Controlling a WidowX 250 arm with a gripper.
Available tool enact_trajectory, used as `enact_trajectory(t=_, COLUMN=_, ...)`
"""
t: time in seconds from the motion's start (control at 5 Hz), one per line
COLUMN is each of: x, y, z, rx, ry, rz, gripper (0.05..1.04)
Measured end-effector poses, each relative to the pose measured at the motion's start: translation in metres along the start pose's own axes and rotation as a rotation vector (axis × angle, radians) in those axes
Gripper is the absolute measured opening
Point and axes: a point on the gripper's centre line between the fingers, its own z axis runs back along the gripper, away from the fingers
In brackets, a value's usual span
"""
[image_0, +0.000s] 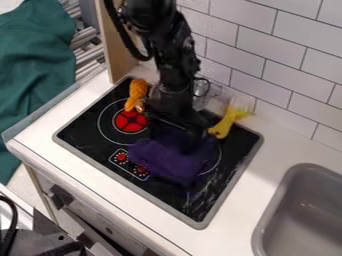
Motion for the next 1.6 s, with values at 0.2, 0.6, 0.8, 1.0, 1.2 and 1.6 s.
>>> enact_trajectory(t=0.2, x=0.008, y=0.023, z=-0.001, rx=0.004, ry=0.007, rz=0.030, gripper=1.009)
enact_trajectory(t=0.6, x=0.003, y=0.086, z=-0.002, rx=0.025, ry=0.051, rz=0.113, gripper=1.009)
enact_trajectory(t=0.8, x=0.003, y=0.105, z=-0.003, rx=0.025, ry=0.070, rz=0.116, gripper=1.009)
enact_trajectory(t=1.0, x=0.008, y=0.110, z=-0.003, rx=0.024, ry=0.084, rz=0.100, gripper=1.009)
enact_trajectory(t=1.2, x=0.006, y=0.110, z=-0.004, rx=0.030, ry=0.090, rz=0.089, gripper=1.009)
enact_trajectory(t=1.6, x=-0.033, y=0.092, z=0.017, rx=0.033, ry=0.019, rz=0.041, gripper=1.004)
